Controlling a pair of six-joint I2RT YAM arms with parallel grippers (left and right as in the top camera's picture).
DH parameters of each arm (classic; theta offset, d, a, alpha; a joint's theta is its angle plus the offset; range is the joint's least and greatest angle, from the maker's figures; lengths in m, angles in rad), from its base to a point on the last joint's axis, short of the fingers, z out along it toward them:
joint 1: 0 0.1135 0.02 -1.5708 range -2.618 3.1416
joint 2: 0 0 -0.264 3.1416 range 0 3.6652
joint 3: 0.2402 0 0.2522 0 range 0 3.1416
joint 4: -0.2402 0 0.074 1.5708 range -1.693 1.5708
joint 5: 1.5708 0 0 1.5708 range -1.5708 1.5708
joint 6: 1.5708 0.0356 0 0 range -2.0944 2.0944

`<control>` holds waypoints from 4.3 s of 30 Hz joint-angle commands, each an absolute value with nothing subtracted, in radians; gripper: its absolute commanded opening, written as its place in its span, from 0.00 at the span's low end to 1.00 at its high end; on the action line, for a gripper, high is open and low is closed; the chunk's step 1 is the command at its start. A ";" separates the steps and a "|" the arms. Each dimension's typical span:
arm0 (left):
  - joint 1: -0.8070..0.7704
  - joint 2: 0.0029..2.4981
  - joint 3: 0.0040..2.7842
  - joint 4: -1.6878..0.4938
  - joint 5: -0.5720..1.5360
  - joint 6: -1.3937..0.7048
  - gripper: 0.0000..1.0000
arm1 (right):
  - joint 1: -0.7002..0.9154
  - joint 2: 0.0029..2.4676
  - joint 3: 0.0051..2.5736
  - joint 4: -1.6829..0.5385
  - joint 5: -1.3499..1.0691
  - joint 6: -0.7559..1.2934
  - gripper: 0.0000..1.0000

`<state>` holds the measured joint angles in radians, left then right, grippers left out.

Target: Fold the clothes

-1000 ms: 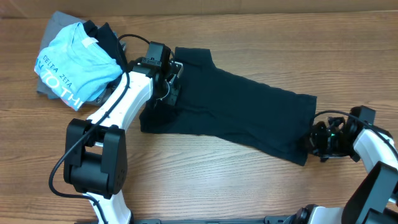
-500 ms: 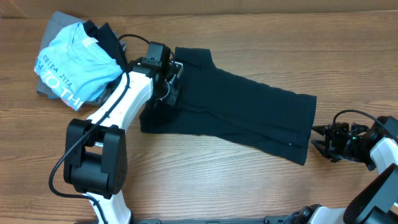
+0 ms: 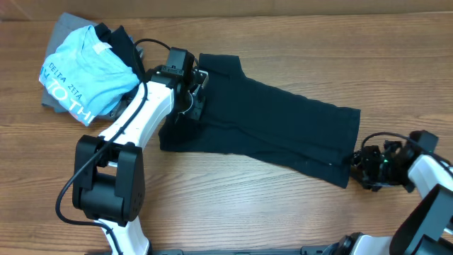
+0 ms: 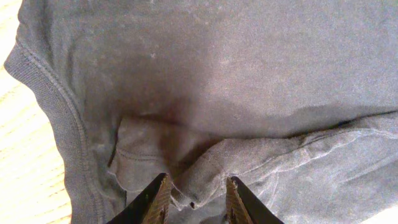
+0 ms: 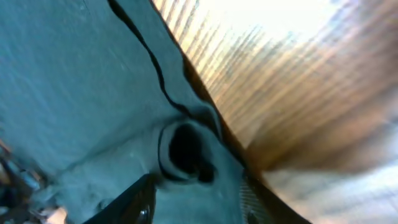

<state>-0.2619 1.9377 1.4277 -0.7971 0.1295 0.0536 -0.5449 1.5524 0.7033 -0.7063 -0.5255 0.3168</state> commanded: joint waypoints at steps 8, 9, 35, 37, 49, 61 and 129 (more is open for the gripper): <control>-0.262 1.939 1.447 -0.801 0.123 0.044 0.33 | -0.455 1.536 0.669 -0.615 -0.555 0.371 0.11; -0.262 1.939 1.447 -0.801 0.123 0.044 0.33 | -0.459 1.535 0.672 -0.614 -0.559 0.371 0.07; -0.262 1.939 1.447 -0.794 0.133 0.048 0.54 | -0.630 1.536 0.805 -0.823 -0.612 0.364 0.73; -0.262 1.940 1.446 -0.801 0.138 0.059 0.57 | -0.629 1.536 0.805 -0.873 -0.590 0.308 0.72; -0.262 2.025 1.411 -0.709 0.246 0.083 0.07 | -0.628 1.536 0.804 -0.993 -0.530 0.204 0.70; -0.229 2.020 1.608 -0.633 0.236 0.004 0.04 | -0.605 1.536 0.758 -0.973 -0.486 0.205 0.58; -0.099 2.025 1.481 -0.990 0.302 0.036 0.47 | -0.559 1.536 0.660 -0.793 -0.367 0.293 0.54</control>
<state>-0.0841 2.0239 1.4979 -0.9878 0.1822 -0.0036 -0.5621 1.5322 0.6811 -0.8028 -0.4530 0.2924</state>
